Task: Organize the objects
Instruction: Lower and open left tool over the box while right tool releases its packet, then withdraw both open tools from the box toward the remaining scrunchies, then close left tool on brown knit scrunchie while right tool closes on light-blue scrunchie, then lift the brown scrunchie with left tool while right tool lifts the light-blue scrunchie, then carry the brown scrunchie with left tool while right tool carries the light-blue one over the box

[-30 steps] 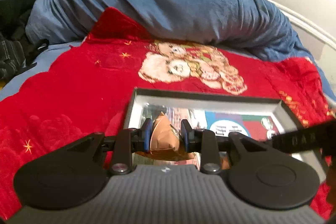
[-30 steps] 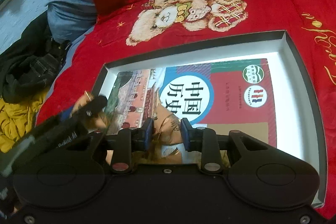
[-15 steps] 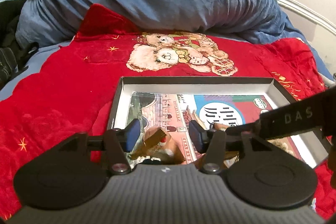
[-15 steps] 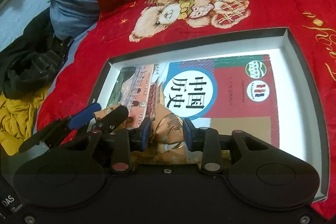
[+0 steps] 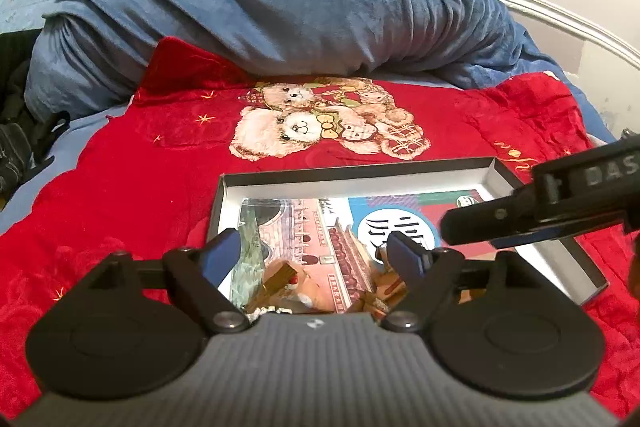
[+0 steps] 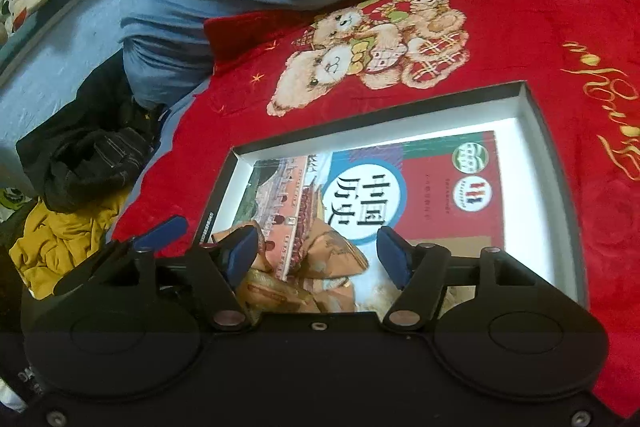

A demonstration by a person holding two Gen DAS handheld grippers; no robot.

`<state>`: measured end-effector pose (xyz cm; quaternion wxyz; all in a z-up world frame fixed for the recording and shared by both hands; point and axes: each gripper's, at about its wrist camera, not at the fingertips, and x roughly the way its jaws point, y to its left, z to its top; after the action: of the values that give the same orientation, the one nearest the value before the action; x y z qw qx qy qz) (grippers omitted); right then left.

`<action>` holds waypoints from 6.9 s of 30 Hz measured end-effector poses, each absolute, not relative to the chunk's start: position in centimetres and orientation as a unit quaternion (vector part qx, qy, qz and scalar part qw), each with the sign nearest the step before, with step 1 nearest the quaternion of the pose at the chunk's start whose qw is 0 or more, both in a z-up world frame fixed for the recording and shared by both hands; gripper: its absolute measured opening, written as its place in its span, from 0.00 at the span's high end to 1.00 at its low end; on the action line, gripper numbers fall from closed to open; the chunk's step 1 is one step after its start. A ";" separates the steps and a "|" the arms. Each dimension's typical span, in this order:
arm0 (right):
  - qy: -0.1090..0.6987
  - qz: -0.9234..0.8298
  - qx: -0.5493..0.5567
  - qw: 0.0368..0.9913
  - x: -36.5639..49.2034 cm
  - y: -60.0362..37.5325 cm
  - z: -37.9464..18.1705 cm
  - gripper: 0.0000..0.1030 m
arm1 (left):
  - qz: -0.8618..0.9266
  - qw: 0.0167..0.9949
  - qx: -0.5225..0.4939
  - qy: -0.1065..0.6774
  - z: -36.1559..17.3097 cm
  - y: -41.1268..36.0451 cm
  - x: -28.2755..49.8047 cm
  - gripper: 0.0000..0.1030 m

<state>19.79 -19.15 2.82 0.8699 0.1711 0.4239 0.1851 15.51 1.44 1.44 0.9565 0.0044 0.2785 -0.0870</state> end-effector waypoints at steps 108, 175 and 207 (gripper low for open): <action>0.501 0.146 0.063 0.851 11.9 -17.0 3.7 0.77 | -0.060 0.942 0.082 0.320 -2.4 -4.3 2.4 0.89; 0.409 0.068 0.237 0.879 20.8 -26.3 4.6 0.77 | -0.120 0.982 -0.030 0.144 3.0 -5.8 10.7 0.89; 0.442 0.073 0.170 0.878 19.8 -23.8 2.4 0.77 | -0.114 0.974 -0.017 0.197 0.1 -6.5 12.4 0.89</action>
<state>19.84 -23.76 2.38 0.8780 0.1699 0.4415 0.0728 12.35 -6.49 0.06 0.9735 -0.0166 0.1974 -0.1142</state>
